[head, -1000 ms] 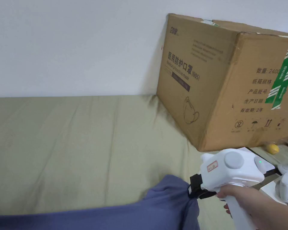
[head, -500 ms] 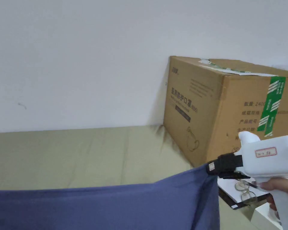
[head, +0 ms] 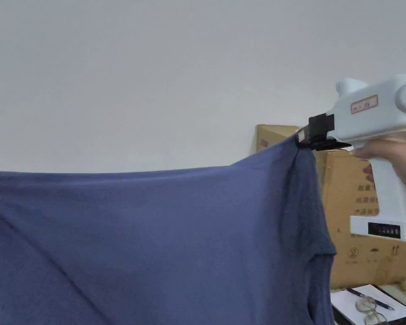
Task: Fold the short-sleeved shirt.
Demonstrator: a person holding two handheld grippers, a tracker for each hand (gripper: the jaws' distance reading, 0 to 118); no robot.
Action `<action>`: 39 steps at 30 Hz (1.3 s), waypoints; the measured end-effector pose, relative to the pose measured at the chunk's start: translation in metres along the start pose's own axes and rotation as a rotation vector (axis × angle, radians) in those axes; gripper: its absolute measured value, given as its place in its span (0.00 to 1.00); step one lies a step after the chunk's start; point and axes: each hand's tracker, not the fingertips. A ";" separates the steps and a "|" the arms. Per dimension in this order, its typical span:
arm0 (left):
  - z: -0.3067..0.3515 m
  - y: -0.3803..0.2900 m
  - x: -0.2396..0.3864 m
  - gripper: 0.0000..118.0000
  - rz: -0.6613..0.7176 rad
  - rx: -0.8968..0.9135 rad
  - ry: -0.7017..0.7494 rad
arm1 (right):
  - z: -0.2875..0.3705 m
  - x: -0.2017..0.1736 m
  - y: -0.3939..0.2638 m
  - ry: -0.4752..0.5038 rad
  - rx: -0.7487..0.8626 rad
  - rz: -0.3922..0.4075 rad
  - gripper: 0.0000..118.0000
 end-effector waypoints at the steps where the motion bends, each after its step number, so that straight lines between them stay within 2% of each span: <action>1: -0.006 0.011 0.000 0.01 0.023 0.022 0.006 | -0.010 -0.002 0.013 -0.014 0.016 -0.001 0.00; 5: -0.034 0.052 0.002 0.01 0.028 0.076 0.027 | -0.042 -0.011 0.057 -0.069 0.092 0.012 0.00; 12: -0.093 0.104 0.005 0.01 0.017 0.192 0.068 | -0.101 -0.035 0.115 -0.193 0.208 0.118 0.00; 16: -0.126 0.106 0.004 0.01 0.025 0.216 0.088 | -0.132 -0.044 0.120 -0.218 0.238 0.169 0.00; 19: -0.155 0.089 0.006 0.01 0.004 0.207 0.108 | -0.158 -0.043 0.098 -0.244 0.234 0.194 0.00; 23: -0.207 0.034 0.013 0.01 -0.011 0.065 0.093 | -0.206 -0.023 0.021 -0.218 0.100 0.134 0.00; 26: -0.250 -0.048 0.024 0.01 0.009 -0.115 0.029 | -0.250 -0.001 -0.077 -0.223 -0.080 0.049 0.00; 28: -0.276 -0.114 0.028 0.01 0.040 -0.261 -0.011 | -0.271 0.011 -0.153 -0.188 -0.233 -0.017 0.00; 30: -0.287 -0.182 0.032 0.01 0.073 -0.398 -0.013 | -0.279 0.019 -0.228 -0.175 -0.361 -0.041 0.00; 32: -0.289 -0.243 0.032 0.01 0.093 -0.512 -0.022 | -0.276 0.028 -0.297 -0.181 -0.496 -0.046 0.00; 35: -0.269 -0.315 0.019 0.01 0.114 -0.609 -0.034 | -0.253 0.051 -0.381 -0.152 -0.662 -0.144 0.00; 36: -0.258 -0.334 0.014 0.01 0.127 -0.638 -0.037 | -0.235 0.057 -0.402 -0.130 -0.693 -0.178 0.00; 39: -0.211 -0.367 0.000 0.01 0.148 -0.645 -0.054 | -0.176 0.068 -0.431 -0.090 -0.715 -0.198 0.00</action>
